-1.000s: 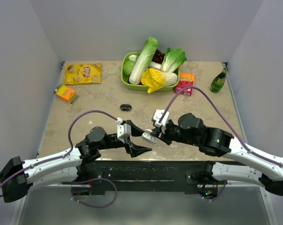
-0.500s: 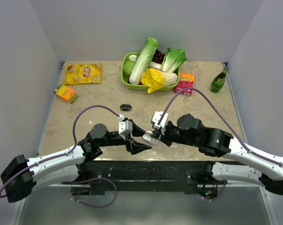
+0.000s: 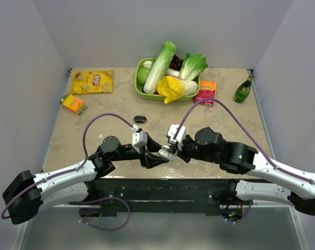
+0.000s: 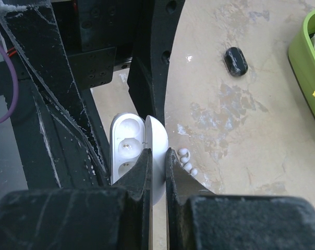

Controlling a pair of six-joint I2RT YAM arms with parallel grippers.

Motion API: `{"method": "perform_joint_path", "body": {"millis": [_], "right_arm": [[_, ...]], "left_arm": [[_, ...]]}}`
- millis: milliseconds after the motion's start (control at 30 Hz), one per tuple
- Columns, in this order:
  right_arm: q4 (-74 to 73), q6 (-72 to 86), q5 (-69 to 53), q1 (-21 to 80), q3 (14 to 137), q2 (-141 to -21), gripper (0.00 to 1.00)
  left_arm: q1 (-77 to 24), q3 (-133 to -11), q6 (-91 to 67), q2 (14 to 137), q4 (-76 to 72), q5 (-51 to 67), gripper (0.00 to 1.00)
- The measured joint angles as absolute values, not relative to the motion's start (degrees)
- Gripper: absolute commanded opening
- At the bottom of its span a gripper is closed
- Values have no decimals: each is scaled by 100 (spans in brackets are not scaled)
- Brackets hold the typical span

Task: Insert the wireless bluetooth earbuds into the charging case
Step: Adjust the charging case.

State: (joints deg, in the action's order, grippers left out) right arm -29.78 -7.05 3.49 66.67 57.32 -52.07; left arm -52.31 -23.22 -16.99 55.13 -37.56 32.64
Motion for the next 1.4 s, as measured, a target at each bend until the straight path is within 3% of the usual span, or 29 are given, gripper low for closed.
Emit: {"method": "perform_joint_path", "body": {"millis": [133, 267, 333, 567, 733, 933, 1033, 1133, 1267, 1367, 1400], "right_arm": [[-2978, -711, 353, 6674, 5732, -5207, 0], [-2976, -718, 362, 6674, 5732, -5207, 0], [-2974, -731, 379, 6674, 5732, -5207, 0], [-2995, -795, 370, 6674, 5732, -5212, 0], [-2995, -795, 364, 6674, 5732, -5212, 0], [-2995, -795, 362, 6676, 5732, -5214, 0], [-3002, -810, 349, 6676, 5732, -5214, 0], [-3030, -819, 349, 6676, 5732, -5214, 0], [-3044, -821, 349, 6676, 5732, -5214, 0], [-3048, -810, 336, 6678, 5732, -5225, 27], [-3044, -770, 342, 6687, 5732, -5236, 42]], "left_arm": [[-5214, -2316, -1704, 5551, -3769, 3282, 52], [-5214, -2298, -1706, 5555, -3806, 3304, 36], [-5214, -2298, -1730, 5564, -3809, 3350, 36], [-5214, -2296, -1745, 5610, -3859, 3413, 52], [-5212, -2290, -1747, 5616, -3898, 3409, 51], [-5212, -2270, -1750, 5634, -3957, 3417, 36], [-5212, -2261, -1793, 5658, -3975, 3439, 14], [-5212, -2259, -1848, 5688, -3999, 3459, 0], [-5212, -2250, -1855, 5730, -4071, 3463, 0], [-5214, -2139, -1898, 5730, -4263, 3463, 0], [-5214, -2091, -1905, 5728, -4351, 3457, 0]]}}
